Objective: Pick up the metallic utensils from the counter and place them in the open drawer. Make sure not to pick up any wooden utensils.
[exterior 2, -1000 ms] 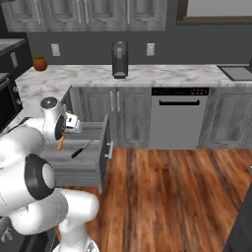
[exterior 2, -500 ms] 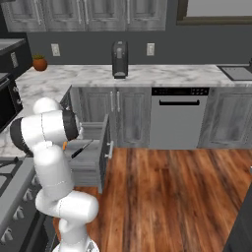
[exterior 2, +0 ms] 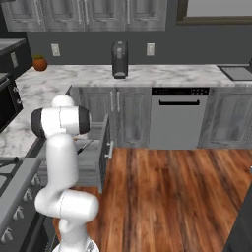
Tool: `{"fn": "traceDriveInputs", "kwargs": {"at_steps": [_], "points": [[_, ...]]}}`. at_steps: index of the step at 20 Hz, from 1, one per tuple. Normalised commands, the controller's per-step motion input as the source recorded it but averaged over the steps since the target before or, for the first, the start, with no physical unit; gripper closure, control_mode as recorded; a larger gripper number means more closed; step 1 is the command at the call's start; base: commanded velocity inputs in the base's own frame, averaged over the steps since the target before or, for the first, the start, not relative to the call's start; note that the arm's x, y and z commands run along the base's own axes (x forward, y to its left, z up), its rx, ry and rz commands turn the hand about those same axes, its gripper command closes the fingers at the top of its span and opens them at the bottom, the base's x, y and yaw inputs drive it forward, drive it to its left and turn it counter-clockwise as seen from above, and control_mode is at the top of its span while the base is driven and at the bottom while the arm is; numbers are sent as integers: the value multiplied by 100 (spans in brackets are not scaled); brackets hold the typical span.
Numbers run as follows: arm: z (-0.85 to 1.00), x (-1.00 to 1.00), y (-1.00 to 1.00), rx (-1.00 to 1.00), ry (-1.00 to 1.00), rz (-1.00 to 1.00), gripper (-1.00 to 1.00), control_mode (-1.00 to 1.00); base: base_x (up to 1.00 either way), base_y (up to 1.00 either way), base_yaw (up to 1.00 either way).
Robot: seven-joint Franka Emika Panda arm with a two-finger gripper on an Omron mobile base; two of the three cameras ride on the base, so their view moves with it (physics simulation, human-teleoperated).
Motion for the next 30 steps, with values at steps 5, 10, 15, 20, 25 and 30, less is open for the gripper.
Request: {"fn": "traceDriveInputs", "kwargs": {"at_steps": [5, 10, 15, 20, 25, 30], "points": [[-66, 47, -1, -6, 6, -1, 100, -100, 0, 0, 0], [-70, 38, 0, -8, 3, -8, 100, -100, 0, 0, 0], [-32, 60, 15, -1, 0, -13, 100, -100, 0, 0, 0], [-45, 42, 0, 0, 3, -3, 100, -100, 0, 0, 0], [-51, 50, -2, 0, 0, -7, 100, -100, 0, 0, 0], [-65, 5, -37, 0, 5, -7, 100, -100, 0, 0, 0]]}}
